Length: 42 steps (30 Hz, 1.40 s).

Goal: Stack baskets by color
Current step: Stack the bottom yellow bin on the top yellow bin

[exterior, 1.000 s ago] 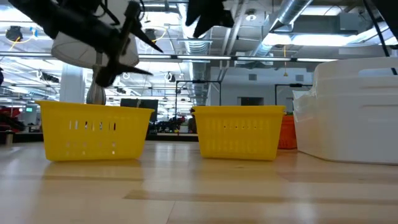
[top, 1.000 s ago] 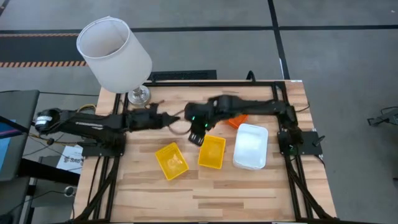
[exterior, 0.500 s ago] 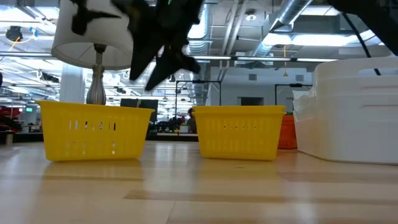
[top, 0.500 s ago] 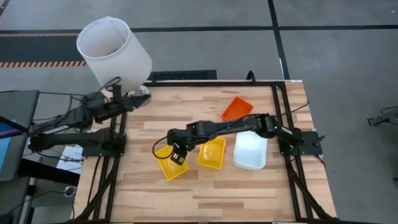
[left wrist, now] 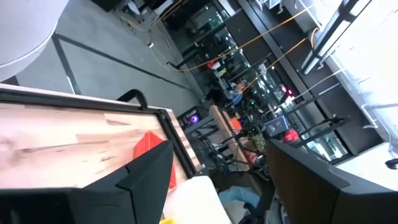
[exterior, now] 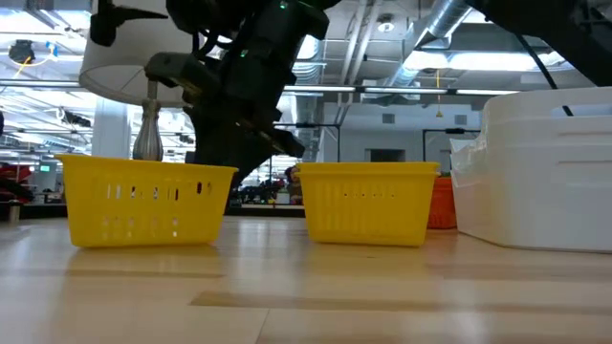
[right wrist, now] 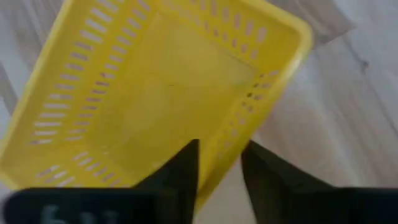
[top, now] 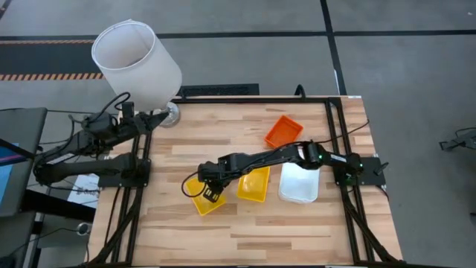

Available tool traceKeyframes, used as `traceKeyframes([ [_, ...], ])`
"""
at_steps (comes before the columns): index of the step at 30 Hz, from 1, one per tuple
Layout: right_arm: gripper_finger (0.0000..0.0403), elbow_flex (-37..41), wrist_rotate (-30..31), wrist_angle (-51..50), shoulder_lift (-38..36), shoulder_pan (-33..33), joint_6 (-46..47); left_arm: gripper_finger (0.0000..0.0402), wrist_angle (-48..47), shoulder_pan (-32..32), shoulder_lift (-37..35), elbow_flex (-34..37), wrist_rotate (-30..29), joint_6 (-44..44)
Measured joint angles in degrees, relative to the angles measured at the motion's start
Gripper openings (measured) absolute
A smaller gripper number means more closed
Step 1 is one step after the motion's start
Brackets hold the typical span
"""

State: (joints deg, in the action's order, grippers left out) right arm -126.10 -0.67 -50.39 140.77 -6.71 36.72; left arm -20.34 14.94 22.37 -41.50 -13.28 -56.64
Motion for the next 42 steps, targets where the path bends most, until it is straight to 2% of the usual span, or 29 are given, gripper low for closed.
traceKeyframes([
  [3, 0.0042, -0.02, -0.49, 0.17, -0.05, -0.08, 0.54, 0.0247, -0.08, 0.0, 0.01, 0.0, 0.1, -0.02],
  [5, 0.0017, -0.01, -0.7, 0.26, -0.61, -0.06, 0.65, 0.0247, -0.07, 0.0, 0.0, 0.0, 0.12, -0.02],
  [13, 0.0008, -0.07, 2.43, -0.84, -11.16, 1.3, 4.07, 0.0247, -0.03, 0.0, 0.0, 0.0, 0.96, -0.01],
  [18, 0.0006, -0.07, 10.84, -15.05, -20.38, 0.91, 11.85, 0.0247, 0.31, 0.0, 0.0, 0.02, 1.07, -0.33],
  [22, 0.0004, 0.14, 20.67, -30.94, -27.46, -4.09, 23.17, 0.0247, 0.35, 0.0, 0.0, 0.02, 1.05, -1.53],
  [26, 0.0005, 3.85, 28.78, -39.73, -32.52, -9.91, 41.97, 0.0247, 0.33, 0.0, 0.0, 0.02, 0.78, -1.51],
  [30, 0.0004, 13.62, 32.48, -37.32, -35.7, -13.36, 56.18, 0.0247, 0.31, -0.02, 0.02, 0.02, -0.1, -1.22],
  [36, 0.0013, 27.2, 32.74, -33.66, -36.53, -14.07, 75.0, 0.0247, 0.3, -0.02, 0.0, 0.02, -0.96, -1.34],
  [42, 0.001, 34.07, 31.85, -24.85, -38.12, -14.35, 77.47, 0.0247, 0.25, -0.02, 0.04, 0.02, -1.01, -1.51],
])
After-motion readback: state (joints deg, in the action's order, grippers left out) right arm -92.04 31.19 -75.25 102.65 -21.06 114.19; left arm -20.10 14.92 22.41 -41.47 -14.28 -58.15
